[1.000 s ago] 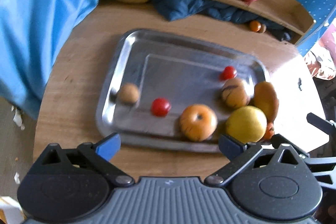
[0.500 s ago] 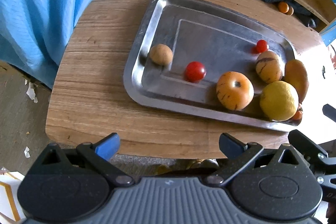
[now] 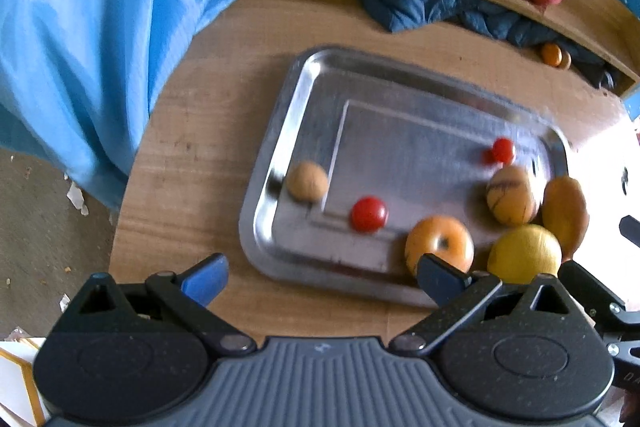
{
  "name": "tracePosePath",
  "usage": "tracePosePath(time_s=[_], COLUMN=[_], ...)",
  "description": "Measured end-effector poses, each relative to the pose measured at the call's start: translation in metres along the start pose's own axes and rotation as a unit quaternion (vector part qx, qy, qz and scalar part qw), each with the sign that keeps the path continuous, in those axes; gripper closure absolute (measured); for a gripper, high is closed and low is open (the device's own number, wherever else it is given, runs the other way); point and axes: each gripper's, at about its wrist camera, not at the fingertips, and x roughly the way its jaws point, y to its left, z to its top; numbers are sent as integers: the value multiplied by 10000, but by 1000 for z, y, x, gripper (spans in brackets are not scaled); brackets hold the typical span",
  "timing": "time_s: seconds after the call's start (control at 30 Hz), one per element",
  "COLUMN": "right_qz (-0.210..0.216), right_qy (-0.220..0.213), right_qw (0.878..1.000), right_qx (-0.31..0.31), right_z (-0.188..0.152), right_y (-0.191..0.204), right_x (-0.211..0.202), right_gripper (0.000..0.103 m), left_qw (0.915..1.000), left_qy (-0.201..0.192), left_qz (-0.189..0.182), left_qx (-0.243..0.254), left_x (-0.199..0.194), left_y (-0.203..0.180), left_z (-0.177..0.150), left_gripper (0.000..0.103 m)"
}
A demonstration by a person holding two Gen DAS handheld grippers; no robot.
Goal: Organize fruits
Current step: 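Reach both tools forward under the shelf toward the tangerine and kiwi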
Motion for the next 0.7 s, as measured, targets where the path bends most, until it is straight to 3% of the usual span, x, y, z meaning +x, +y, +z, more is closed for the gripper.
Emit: tracePosePath(time_s=[0.43,0.7], right_qz=[86,15], right_qy=[-148,-73], right_qw=[9998,9997], right_qx=[86,240], right_z=[30,37], right_y=[-43,-74], right_x=[22,36], right_gripper=[1,1], left_qw=[10000,9998], left_qy=[-83,-41], left_qz=[5,-54], left_qx=[-2,183], left_x=[10,23], left_y=[-41,-90], left_z=[53,81], left_gripper=[1,1])
